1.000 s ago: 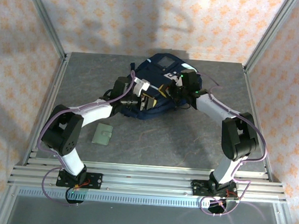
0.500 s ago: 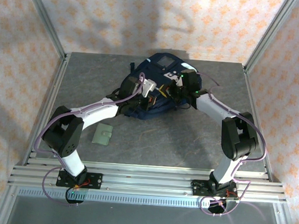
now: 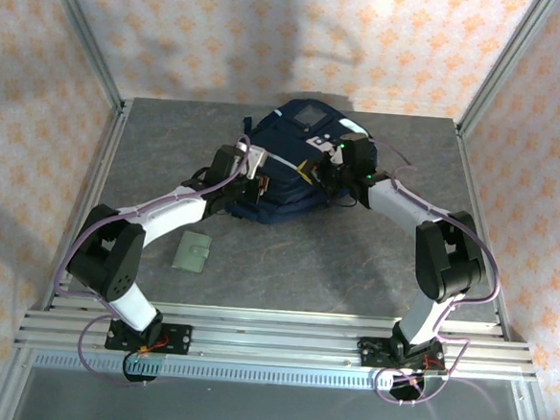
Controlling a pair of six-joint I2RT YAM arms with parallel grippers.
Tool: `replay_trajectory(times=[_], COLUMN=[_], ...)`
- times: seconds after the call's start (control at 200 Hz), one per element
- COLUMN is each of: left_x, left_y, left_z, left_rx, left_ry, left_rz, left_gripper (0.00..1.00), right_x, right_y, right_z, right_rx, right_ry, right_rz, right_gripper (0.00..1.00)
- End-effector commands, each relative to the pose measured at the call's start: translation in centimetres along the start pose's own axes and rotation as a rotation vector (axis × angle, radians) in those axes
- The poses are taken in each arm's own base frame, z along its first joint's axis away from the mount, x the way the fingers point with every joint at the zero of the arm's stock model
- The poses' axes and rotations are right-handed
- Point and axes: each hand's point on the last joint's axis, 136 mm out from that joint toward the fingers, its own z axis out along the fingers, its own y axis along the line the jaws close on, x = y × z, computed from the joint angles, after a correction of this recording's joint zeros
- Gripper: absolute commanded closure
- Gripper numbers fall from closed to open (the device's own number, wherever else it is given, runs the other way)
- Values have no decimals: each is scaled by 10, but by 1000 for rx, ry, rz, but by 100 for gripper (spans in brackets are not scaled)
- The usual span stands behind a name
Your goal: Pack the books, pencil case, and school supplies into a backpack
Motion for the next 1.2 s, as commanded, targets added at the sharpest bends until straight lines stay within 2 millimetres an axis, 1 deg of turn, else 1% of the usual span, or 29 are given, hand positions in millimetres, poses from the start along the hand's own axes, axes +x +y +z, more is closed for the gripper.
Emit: replay_trajectory(times=[0.0,0.07,0.165,0.205,0.275,0.325,0.35,0.405,0.46,0.531,0.611,0.686,0.741,0.886,0.911,0.941,0.956,1.066,1.111,1.196], left_x=[12,23,37,40,41,37,35,28,22,15,10,11,13,19,20,22,24,33,38,48], left_y=[-5,-26,-58,-71,-91,-102,-106,-114,-117,-120,-121,-121,-121,-114,-113,-109,-108,-92,-84,-63], left_z=[-10,-12,-15,-16,-15,-13,-12,-10,-6,-3,0,2,3,4,4,5,5,4,1,-6], left_rx=[-35,13,98,132,174,188,193,205,206,204,206,202,202,155,144,128,119,41,3,-78], left_ry=[24,43,44,39,26,13,5,-12,-26,-36,-40,-33,-30,-26,-23,-20,-18,0,7,11], left_rz=[-3,15,1,-10,-19,-18,-17,-18,-17,-13,-7,-2,-3,-3,-3,-7,-8,-11,-10,-13], left_gripper=[100,100,100,100,100,100,100,100,100,100,100,100,100,100,100,100,100,100,100,100], right_x=[-25,-33,-48,-54,-59,-56,-52,-38,-22,-2,12,18,22,37,39,39,39,30,25,12], right_y=[44,40,28,22,18,18,19,24,26,27,27,28,26,16,15,11,8,-5,-6,-8], right_z=[-23,-23,-23,-22,-21,-19,-18,-18,-18,-18,-21,-23,-21,-1,2,4,6,8,5,-3], right_rx=[-98,-82,-38,-21,-14,-27,-46,-102,-139,-154,-160,-155,-145,-129,-127,-117,-109,-64,-59,-52], right_ry=[-89,-99,-123,-132,-139,-126,-112,-90,-76,-55,-63,-76,-72,-8,-4,-8,-9,-42,-62,-109], right_rz=[-118,-123,-116,-113,-111,-101,-93,-83,-73,-67,-69,-81,-74,-43,-41,-39,-36,-15,-6,1], right_gripper=[100,100,100,100,100,91,86,77,69,66,66,72,76,79,85,96,100,100,100,100])
